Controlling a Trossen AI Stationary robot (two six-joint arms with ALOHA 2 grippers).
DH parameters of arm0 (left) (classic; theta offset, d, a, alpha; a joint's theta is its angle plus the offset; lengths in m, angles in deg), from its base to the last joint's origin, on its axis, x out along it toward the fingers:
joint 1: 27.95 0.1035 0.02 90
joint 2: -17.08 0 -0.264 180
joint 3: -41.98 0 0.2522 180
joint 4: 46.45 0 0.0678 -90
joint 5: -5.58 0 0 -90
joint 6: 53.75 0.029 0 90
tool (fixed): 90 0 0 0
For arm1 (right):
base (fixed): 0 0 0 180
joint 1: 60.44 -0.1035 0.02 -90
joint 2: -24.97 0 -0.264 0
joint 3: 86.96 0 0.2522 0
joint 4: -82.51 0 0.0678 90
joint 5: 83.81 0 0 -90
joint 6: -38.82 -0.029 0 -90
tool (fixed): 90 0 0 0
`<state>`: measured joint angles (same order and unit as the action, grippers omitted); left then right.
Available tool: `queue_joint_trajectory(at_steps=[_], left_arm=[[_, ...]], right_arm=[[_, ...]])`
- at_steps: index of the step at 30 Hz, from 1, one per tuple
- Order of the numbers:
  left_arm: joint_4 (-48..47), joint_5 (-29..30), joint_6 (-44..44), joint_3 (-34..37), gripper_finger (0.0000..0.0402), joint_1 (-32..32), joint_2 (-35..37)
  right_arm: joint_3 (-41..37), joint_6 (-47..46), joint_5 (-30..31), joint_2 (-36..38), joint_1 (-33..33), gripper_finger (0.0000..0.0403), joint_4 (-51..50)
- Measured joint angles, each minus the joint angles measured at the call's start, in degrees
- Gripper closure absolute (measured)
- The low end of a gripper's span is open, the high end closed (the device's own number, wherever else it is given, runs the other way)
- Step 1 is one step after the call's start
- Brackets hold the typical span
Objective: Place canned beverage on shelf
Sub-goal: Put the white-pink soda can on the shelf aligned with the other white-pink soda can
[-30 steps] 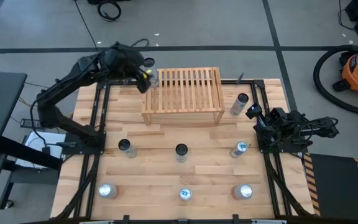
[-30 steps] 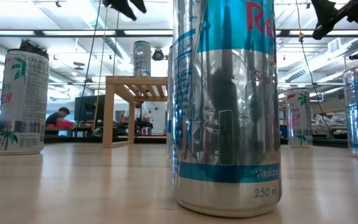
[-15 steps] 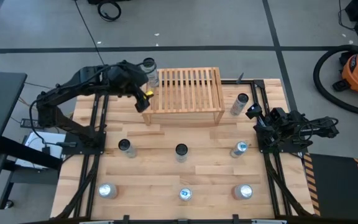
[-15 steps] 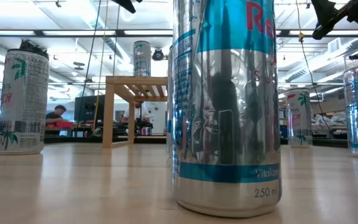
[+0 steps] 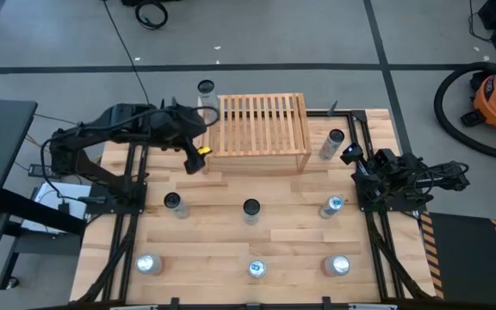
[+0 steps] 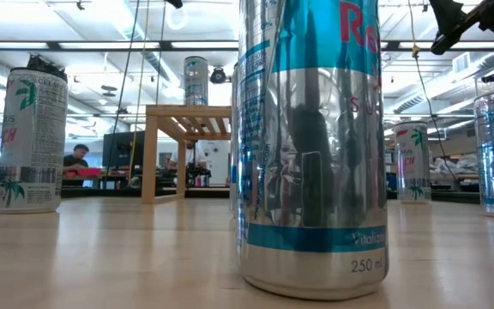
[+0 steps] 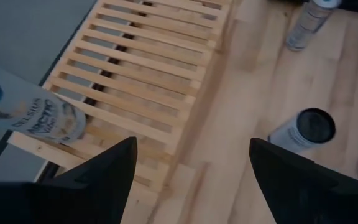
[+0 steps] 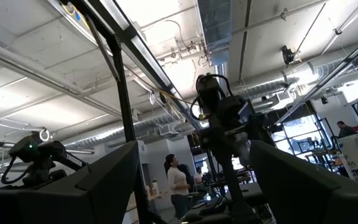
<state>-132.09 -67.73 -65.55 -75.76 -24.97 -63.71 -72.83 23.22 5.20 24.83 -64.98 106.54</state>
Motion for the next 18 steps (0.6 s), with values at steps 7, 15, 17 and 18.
queue_joint_trajectory(at_steps=[7, 15, 17, 18], left_arm=[[0.0, 0.0, -1.06, 0.0, 0.009, -1.99, 0.0], [0.0, 0.02, 0.79, 0.0, 0.009, -2.22, -0.02], [0.02, 0.02, 1.52, 0.0, 0.009, -2.22, -0.02], [0.03, 0.03, 1.82, 0.0, 0.009, -2.22, -0.02]], right_arm=[[-0.02, -2.38, 2.42, 0.0, 0.02, 0.0085, 1.58], [-0.02, -2.34, 2.42, 0.0, 0.0, 0.0085, 1.55], [-0.02, -2.32, 2.44, 0.0, 0.0, 0.0085, 1.54], [-0.02, -2.32, 2.44, 0.0, 0.0, 0.0085, 1.54]])
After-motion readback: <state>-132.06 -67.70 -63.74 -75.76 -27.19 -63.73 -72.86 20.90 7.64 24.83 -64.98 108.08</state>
